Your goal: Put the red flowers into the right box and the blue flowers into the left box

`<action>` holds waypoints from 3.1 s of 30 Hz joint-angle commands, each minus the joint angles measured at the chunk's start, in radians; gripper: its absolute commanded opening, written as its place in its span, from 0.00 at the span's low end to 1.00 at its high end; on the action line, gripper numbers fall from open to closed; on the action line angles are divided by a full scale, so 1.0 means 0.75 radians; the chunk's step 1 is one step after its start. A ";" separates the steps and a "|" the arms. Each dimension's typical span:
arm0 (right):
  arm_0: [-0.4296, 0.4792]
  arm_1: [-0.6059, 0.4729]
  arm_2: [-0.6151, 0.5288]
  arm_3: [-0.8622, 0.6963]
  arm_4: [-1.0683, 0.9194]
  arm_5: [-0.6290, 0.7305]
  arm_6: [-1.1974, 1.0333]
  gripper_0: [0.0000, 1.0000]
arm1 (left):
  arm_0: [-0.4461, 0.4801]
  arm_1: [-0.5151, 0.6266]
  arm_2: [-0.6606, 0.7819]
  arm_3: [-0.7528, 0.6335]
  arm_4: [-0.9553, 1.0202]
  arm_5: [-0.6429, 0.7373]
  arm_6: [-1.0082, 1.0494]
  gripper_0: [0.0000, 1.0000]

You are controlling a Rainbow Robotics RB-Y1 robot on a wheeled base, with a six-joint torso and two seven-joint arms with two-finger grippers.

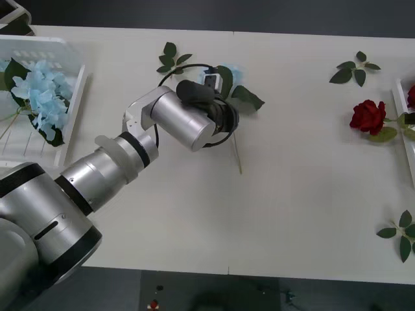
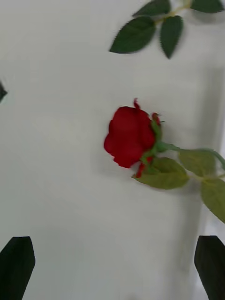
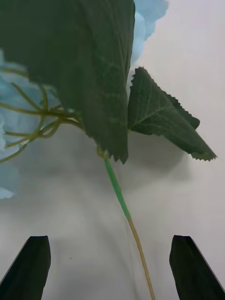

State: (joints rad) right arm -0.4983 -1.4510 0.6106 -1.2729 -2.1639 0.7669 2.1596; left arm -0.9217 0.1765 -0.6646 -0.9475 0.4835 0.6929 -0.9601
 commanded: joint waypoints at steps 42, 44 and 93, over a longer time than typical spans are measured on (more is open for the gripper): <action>0.188 0.174 -0.178 -0.700 -0.712 0.286 0.727 1.00 | 0.039 0.096 0.027 -0.193 0.000 0.105 -0.015 0.88; 0.204 0.174 -0.192 -0.712 -0.712 0.276 0.727 1.00 | 0.041 0.112 0.041 -0.256 0.006 0.164 -0.012 0.90; 0.249 0.196 -0.239 -0.729 -0.712 0.258 0.727 1.00 | -0.045 -0.239 0.043 0.239 -0.446 -0.065 -0.258 1.00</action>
State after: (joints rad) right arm -0.3061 -1.2888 0.4482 -1.7987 -2.6887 0.9626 2.7066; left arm -0.9184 0.0178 -0.6122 -0.7761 0.1691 0.6567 -1.1387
